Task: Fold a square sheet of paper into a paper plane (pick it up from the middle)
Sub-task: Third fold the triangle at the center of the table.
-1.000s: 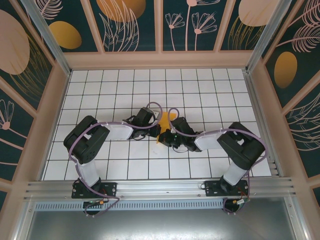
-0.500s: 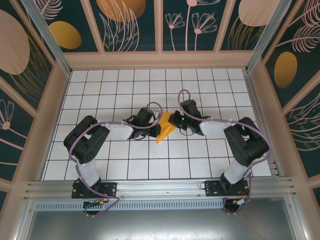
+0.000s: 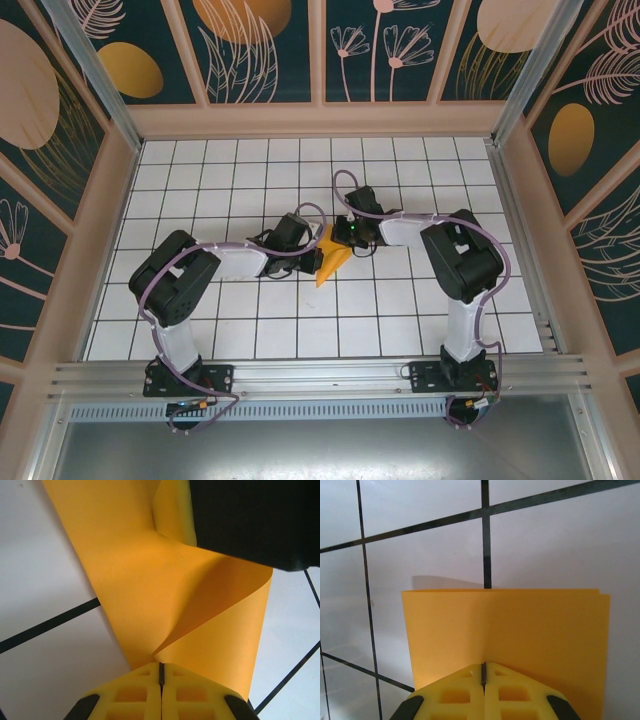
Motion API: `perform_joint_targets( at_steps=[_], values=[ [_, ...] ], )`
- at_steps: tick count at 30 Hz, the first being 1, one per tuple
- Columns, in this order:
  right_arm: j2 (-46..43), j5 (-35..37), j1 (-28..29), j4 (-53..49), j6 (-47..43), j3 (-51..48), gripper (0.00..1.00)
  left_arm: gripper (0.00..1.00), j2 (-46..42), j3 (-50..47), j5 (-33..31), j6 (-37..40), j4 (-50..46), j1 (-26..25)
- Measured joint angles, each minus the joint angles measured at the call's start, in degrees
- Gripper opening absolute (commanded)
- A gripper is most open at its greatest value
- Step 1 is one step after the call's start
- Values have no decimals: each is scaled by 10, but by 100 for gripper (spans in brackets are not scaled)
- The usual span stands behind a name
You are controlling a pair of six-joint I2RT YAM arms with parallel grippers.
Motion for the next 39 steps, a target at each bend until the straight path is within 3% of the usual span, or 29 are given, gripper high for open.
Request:
perform_joint_targets(
  at_steps=[39],
  values=[
    [-4,-14,-3,1,-23,-3,5,6,11,20,-11,15,-20,0]
  ],
)
